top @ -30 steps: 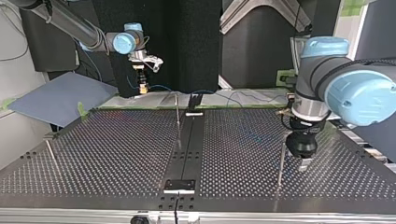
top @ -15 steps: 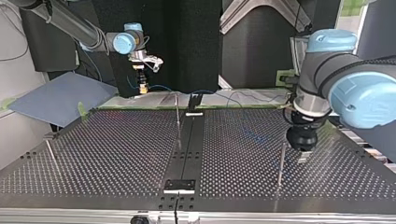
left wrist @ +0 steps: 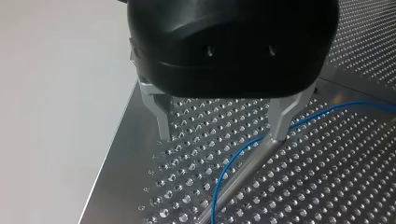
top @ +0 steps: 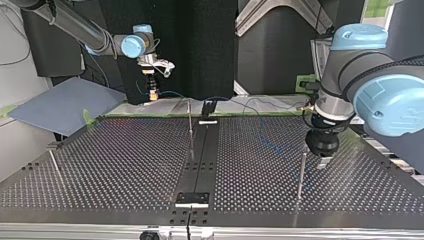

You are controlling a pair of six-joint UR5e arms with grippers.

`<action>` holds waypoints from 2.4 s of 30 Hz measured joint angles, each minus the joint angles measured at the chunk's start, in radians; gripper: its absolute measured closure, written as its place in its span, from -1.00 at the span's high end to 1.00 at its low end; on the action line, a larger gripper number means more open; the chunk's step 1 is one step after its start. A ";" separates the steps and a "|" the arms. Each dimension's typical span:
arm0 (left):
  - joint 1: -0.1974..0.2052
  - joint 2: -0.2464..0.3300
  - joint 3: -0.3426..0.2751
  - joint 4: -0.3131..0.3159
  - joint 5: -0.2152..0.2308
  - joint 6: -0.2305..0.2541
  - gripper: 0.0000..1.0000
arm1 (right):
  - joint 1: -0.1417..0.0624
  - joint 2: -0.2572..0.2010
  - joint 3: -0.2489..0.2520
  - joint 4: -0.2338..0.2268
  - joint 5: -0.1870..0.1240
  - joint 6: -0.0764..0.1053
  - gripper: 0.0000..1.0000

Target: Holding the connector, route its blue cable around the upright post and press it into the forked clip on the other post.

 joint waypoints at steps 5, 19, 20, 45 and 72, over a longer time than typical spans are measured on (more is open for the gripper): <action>-0.002 0.000 0.000 0.000 0.000 -0.003 1.00 | 0.000 0.000 0.000 0.000 0.000 0.000 -1.00; -0.011 0.001 0.000 -0.004 -0.079 -0.042 1.00 | 0.000 0.000 0.000 0.000 0.000 0.000 -1.00; -0.012 0.001 0.000 -0.005 -0.083 -0.044 1.00 | 0.000 0.000 0.000 0.000 0.000 0.000 -1.00; -0.029 0.002 0.000 -0.006 -0.085 -0.052 1.00 | 0.000 0.000 0.000 0.003 0.000 -0.001 -1.00; -0.204 -0.020 -0.063 0.129 -0.158 0.147 1.00 | -0.007 0.000 0.000 0.005 -0.018 0.029 -1.00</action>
